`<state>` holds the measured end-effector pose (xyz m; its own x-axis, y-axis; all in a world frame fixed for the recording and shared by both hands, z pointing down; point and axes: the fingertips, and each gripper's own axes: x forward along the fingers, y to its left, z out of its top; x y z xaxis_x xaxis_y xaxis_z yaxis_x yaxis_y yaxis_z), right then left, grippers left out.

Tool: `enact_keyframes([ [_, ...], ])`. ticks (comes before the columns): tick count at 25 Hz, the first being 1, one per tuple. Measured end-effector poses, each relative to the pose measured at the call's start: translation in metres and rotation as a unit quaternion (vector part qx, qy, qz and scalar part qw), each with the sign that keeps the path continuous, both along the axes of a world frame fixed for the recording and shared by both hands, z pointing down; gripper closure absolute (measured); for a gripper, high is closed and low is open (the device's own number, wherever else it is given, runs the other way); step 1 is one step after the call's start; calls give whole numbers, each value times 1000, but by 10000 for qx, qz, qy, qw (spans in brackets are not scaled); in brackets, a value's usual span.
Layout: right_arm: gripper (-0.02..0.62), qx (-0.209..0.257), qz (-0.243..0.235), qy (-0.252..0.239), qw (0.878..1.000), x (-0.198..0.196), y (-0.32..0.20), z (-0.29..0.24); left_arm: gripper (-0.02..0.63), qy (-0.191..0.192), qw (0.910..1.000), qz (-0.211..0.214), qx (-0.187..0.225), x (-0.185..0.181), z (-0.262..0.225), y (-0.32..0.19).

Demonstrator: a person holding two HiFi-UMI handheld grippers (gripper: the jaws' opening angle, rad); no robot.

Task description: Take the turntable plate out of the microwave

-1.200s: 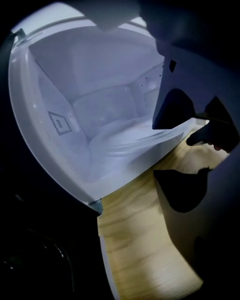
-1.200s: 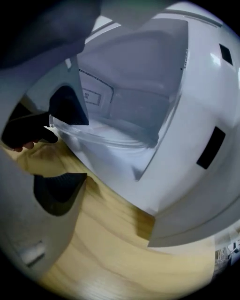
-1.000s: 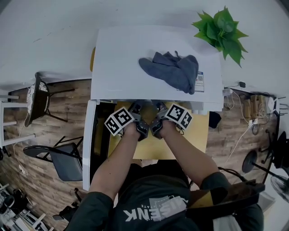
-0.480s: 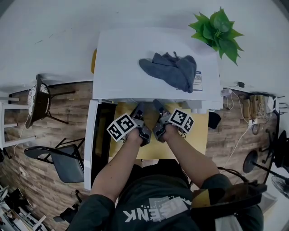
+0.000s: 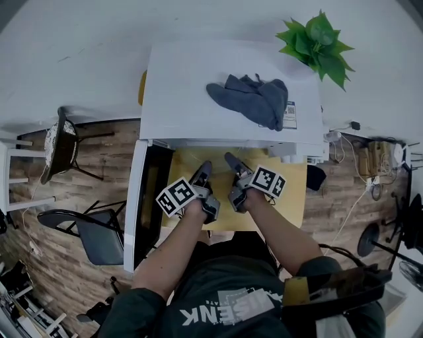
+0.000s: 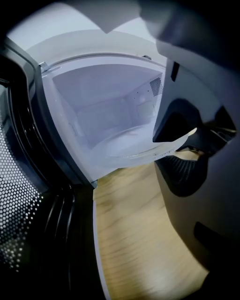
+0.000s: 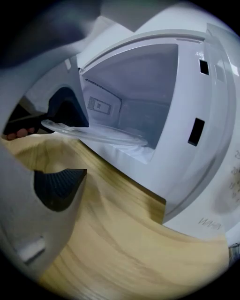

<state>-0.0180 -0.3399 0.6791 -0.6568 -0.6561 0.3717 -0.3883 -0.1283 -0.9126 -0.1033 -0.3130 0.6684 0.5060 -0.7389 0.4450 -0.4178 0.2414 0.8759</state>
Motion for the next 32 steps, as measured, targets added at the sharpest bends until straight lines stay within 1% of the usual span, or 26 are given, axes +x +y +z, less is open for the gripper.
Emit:
enact_keyframes([
  [3, 316, 111, -102, -119, 9998, -5, 0, -3, 515, -32, 10000, 40, 7, -1, 0, 11],
  [5, 332, 226, -108, -228, 9994, -6, -3, -8, 515, -51, 10000, 56, -17, 0, 1, 18],
  [6, 357, 276, -112, -256, 9992, -6, -4, -11, 515, -66, 10000, 63, -31, 0, 1, 21],
  [7, 397, 314, -133, -256, 9991, -7, -4, -12, 516, -76, 9999, 66, -42, 0, 2, 24],
  [8, 451, 345, -170, -243, 9990, -8, -4, -14, 515, -73, 9999, 63, -53, 1, 3, 28],
  [9, 487, 372, -214, -233, 9988, -8, -3, -15, 516, -62, 9999, 57, -66, 1, 4, 31],
  [11, 496, 420, -300, -256, 9983, -9, 0, -16, 515, -38, 10000, 38, -79, 2, 5, 36],
  [13, 511, 415, -286, -422, 9978, -9, 4, -18, 509, -47, 10000, 46, -10, 1, 5, 38],
  [16, 535, 385, -128, -783, 9961, -5, 8, -22, 503, -187, 9994, 159, 233, 1, 1, 35],
  [19, 545, 416, -53, -877, 9953, 2, 10, -24, 492, -358, 9973, 382, 510, 3, -1, 30],
  [21, 545, 405, -83, -885, 9952, 5, 12, -24, 480, -411, 9966, 361, 614, 1, -1, 26],
  [25, 546, 399, -196, -914, 9948, 8, 20, -25, 460, -257, 9973, 88, 677, -8, 1, 11],
  [29, 546, 349, -239, -974, 9943, 7, 29, -22, 467, -297, 9968, 144, 722, -6, 2, 7],
  [32, 546, 371, -302, -958, 9942, 8, 32, -22, 479, -142, 9973, 105, 712, -5, 2, 12],
])
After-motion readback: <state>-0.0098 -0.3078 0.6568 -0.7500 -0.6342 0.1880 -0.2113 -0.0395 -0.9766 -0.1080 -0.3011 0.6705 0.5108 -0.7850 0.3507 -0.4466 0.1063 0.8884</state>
